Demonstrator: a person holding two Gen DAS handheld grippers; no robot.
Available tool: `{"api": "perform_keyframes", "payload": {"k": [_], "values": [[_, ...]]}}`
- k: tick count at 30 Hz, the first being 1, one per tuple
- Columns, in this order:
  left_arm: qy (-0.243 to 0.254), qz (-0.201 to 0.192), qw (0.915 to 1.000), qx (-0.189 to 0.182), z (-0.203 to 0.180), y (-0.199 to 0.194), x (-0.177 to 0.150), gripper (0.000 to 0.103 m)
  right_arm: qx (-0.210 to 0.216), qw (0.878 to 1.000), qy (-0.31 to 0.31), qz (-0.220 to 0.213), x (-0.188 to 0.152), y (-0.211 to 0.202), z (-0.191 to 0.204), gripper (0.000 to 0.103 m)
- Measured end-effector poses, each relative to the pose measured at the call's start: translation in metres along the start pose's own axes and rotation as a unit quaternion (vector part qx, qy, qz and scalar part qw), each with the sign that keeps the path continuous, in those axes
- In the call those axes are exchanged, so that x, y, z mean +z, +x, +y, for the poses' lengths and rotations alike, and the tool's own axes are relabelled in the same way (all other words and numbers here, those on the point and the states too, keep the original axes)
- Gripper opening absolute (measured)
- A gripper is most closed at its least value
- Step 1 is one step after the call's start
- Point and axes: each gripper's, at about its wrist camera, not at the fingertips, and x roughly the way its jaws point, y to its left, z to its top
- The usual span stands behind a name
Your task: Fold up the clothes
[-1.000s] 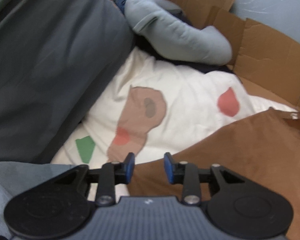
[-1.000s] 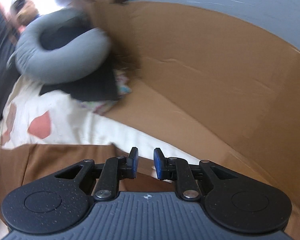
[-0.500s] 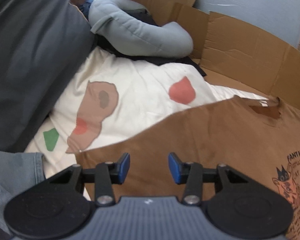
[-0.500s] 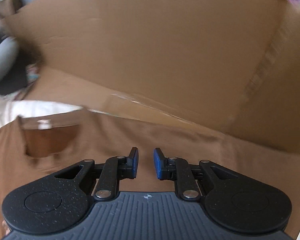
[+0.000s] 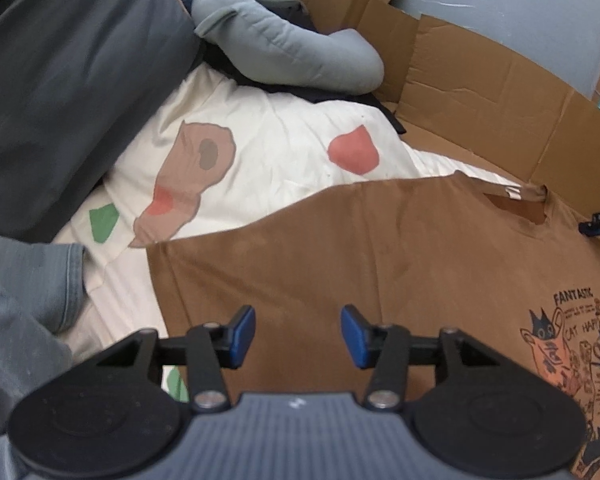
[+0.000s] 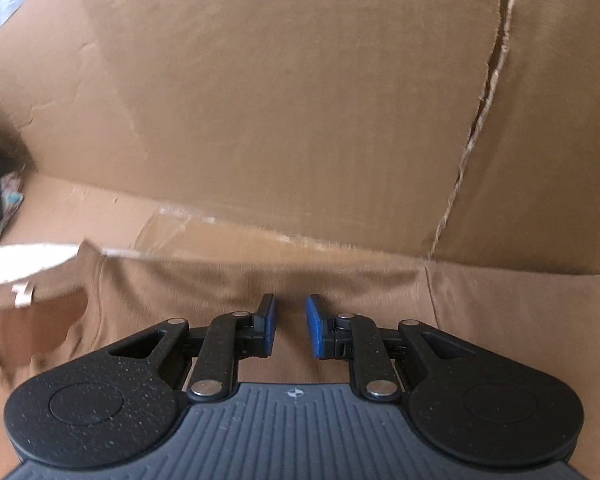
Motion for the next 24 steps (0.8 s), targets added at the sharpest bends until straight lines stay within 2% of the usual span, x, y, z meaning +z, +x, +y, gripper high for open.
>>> {"api": "perform_keyframes", "payload": {"k": [7, 10, 18, 24], "values": [[-0.019, 0.006, 0.9997, -0.015, -0.010, -0.013, -0.012, 0.052, -0.011, 1.000, 0.023, -0.002, 0.028, 0.015, -0.001, 0.023], [-0.019, 0.010, 0.9996, -0.020, -0.015, -0.017, -0.019, 0.052, -0.020, 0.999, 0.041, -0.006, 0.035, 0.009, 0.000, 0.024], [-0.036, 0.018, 0.9989, -0.022, -0.018, -0.025, -0.035, 0.052, 0.052, 0.998, -0.015, -0.010, 0.020, -0.014, 0.047, 0.025], [-0.046, 0.018, 0.9984, -0.025, -0.022, -0.036, -0.042, 0.053, 0.047, 0.999, -0.001, 0.008, 0.014, 0.008, 0.062, 0.025]]}}
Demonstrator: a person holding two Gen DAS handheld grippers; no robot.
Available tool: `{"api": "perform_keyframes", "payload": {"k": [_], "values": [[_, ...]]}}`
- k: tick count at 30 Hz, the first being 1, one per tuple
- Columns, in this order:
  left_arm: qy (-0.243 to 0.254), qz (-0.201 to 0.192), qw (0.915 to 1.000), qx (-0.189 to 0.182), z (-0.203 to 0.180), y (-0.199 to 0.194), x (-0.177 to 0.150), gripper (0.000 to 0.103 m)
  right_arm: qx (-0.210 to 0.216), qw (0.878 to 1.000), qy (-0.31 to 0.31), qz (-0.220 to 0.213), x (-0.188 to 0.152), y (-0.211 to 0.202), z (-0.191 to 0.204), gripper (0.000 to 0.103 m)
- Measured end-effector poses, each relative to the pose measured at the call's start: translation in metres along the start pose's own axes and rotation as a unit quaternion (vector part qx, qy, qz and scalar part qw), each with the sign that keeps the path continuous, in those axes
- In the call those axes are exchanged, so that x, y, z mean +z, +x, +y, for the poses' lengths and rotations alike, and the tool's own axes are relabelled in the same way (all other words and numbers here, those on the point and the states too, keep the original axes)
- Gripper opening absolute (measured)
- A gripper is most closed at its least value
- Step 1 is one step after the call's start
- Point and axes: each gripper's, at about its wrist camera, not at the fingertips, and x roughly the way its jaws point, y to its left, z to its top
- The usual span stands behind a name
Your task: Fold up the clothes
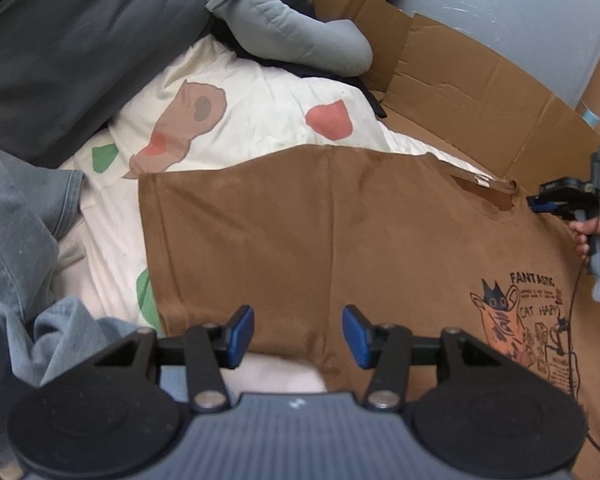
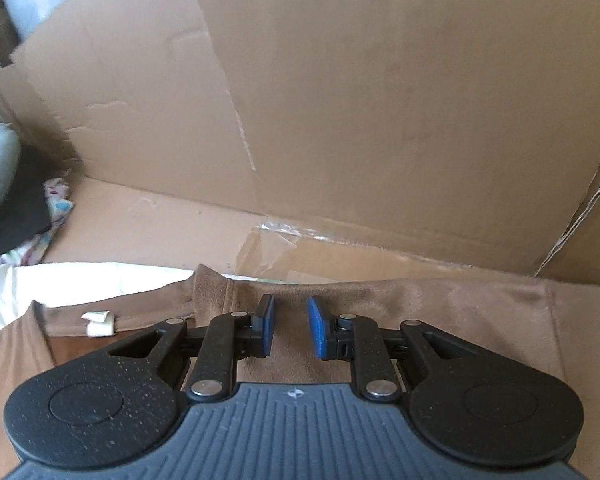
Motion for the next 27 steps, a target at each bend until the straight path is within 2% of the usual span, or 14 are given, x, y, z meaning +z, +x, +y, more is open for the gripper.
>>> {"api": "perform_keyframes", "payload": {"k": [2, 8, 11, 17, 27], "values": [[-0.004, 0.006, 1.0000, -0.001, -0.002, -0.002, -0.006, 0.053, -0.001, 1.000, 0.005, 0.001, 0.002, 0.010, -0.001, 0.025], [-0.019, 0.021, 0.9996, -0.001, -0.002, -0.007, -0.020, 0.053, 0.021, 1.000, -0.002, -0.023, 0.010, -0.016, -0.011, 0.025], [-0.021, 0.024, 0.9995, 0.000, -0.002, -0.008, -0.023, 0.053, 0.010, 0.999, -0.028, -0.026, 0.005, -0.031, -0.026, 0.025], [-0.012, 0.025, 0.9996, 0.004, -0.003, -0.008, -0.025, 0.053, -0.030, 0.999, -0.018, -0.025, -0.006, -0.048, -0.075, 0.025], [-0.015, 0.041, 0.9989, 0.017, 0.000, -0.010, -0.029, 0.053, -0.073, 0.997, 0.013, -0.005, -0.015, -0.038, -0.108, 0.025]]}}
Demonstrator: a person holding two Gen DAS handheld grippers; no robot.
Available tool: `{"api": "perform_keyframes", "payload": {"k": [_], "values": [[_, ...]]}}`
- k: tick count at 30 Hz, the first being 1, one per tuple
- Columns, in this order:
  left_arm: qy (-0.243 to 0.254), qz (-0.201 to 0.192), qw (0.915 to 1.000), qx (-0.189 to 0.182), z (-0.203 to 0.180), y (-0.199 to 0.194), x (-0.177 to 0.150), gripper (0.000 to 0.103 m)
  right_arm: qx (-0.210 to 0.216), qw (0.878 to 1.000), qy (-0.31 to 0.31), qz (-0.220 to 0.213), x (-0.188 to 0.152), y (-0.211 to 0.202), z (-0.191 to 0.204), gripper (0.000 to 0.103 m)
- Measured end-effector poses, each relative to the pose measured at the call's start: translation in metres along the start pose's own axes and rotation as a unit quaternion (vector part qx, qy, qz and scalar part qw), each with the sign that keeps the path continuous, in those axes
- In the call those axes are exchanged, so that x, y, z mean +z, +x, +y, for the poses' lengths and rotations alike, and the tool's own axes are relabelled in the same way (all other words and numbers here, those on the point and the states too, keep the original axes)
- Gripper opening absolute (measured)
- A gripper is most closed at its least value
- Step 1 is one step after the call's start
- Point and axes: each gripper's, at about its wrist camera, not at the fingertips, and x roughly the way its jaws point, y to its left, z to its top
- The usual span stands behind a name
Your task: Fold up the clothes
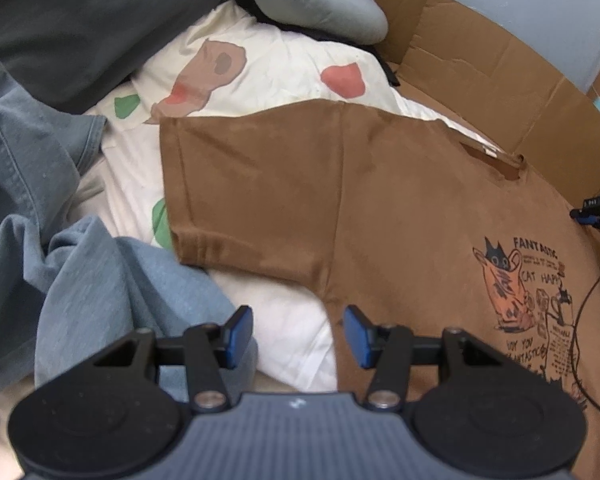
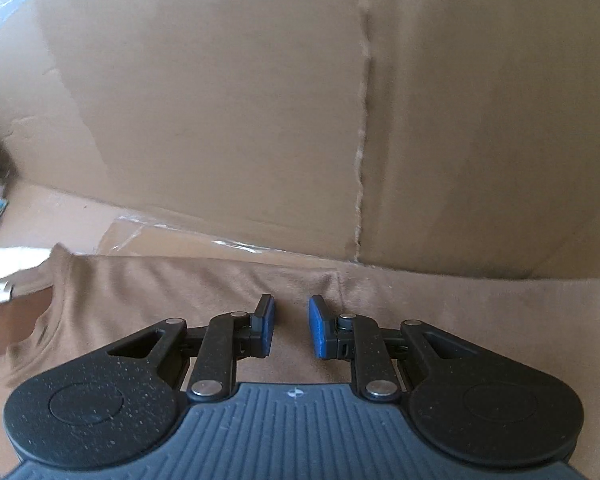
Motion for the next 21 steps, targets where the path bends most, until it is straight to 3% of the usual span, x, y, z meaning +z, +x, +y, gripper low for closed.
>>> {"api": "perform_keyframes", "payload": {"k": [10, 17, 21], "values": [[0.003, 0.015, 0.9998, 0.014, 0.001, -0.007, -0.003, 0.054, -0.003, 1.000, 0.017, 0.000, 0.016, 0.011, -0.001, 0.025], [0.000, 0.024, 0.9996, 0.014, -0.007, -0.018, -0.006, 0.054, 0.020, 1.000, 0.002, 0.014, 0.026, -0.022, -0.005, 0.029], [-0.006, 0.024, 0.9996, 0.014, -0.014, -0.034, -0.011, 0.059, 0.052, 0.998, -0.002, 0.030, 0.036, -0.056, -0.012, 0.036]]}}
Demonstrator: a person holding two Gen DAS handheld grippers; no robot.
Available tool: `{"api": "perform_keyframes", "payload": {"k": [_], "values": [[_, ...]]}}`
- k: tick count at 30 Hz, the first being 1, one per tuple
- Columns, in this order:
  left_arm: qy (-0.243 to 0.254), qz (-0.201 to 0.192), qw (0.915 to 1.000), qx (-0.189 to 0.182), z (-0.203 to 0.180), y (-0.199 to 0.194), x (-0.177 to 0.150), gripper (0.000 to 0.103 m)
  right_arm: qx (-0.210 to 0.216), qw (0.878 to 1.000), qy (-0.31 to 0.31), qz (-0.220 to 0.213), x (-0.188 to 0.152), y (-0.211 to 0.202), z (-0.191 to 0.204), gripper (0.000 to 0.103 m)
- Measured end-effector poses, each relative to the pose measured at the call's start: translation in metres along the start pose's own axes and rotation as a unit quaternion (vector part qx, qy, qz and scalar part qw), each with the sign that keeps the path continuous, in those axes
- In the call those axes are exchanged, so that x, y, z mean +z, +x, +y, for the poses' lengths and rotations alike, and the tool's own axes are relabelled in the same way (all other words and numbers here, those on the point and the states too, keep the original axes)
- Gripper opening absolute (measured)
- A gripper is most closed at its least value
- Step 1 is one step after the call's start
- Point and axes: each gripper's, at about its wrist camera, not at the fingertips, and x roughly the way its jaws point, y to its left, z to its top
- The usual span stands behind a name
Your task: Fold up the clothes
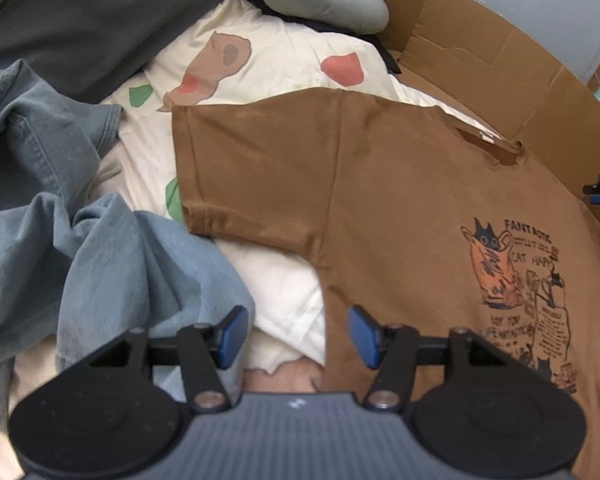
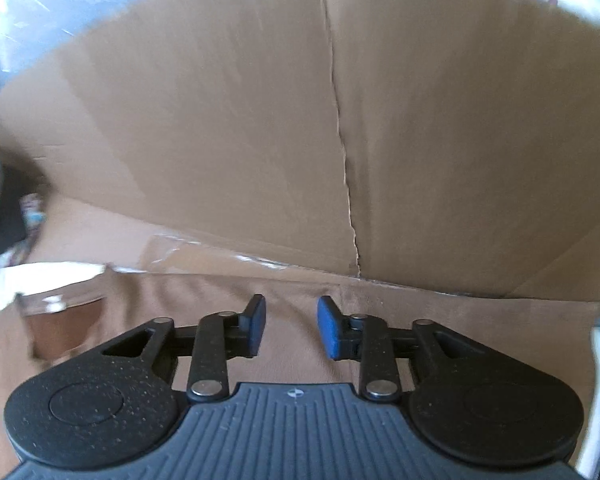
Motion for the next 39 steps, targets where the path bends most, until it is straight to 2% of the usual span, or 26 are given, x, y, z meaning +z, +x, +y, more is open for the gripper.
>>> {"api": "perform_keyframes", "payload": {"k": [3, 6, 11, 14, 16, 22, 27, 34, 39], "values": [[-0.019, 0.008, 0.9998, 0.004, -0.004, -0.015, -0.007, 0.060, 0.024, 1.000, 0.005, 0.006, 0.009, -0.039, -0.001, 0.037], [-0.034, 0.012, 0.9993, 0.003, -0.009, -0.035, -0.011, 0.060, 0.039, 0.999, 0.014, 0.005, 0.021, -0.079, 0.000, 0.042], [-0.033, 0.009, 0.9994, -0.002, -0.021, -0.074, -0.013, 0.063, 0.057, 0.998, 0.011, -0.004, 0.039, -0.155, 0.003, 0.042], [-0.031, -0.004, 0.9994, 0.012, -0.024, -0.097, -0.015, 0.063, 0.074, 0.997, 0.004, -0.015, 0.051, -0.207, 0.004, 0.043], [-0.046, 0.001, 0.9989, 0.012, -0.022, -0.107, -0.019, 0.064, 0.079, 0.997, -0.001, -0.020, 0.060, -0.244, -0.001, 0.045], [-0.074, 0.016, 0.9971, 0.013, -0.015, -0.138, -0.035, 0.063, 0.079, 0.997, 0.010, -0.022, 0.080, -0.321, -0.024, 0.045], [-0.103, 0.020, 0.9944, 0.011, -0.004, -0.161, -0.052, 0.063, 0.069, 0.997, -0.015, -0.020, 0.079, -0.376, -0.032, 0.045], [-0.113, 0.022, 0.9930, 0.026, 0.006, -0.180, -0.073, 0.063, 0.072, 0.996, -0.024, -0.051, 0.081, -0.457, -0.053, 0.046], [-0.092, 0.029, 0.9947, 0.036, 0.007, -0.194, -0.082, 0.063, 0.098, 0.993, -0.032, -0.066, 0.071, -0.498, -0.078, 0.053]]}}
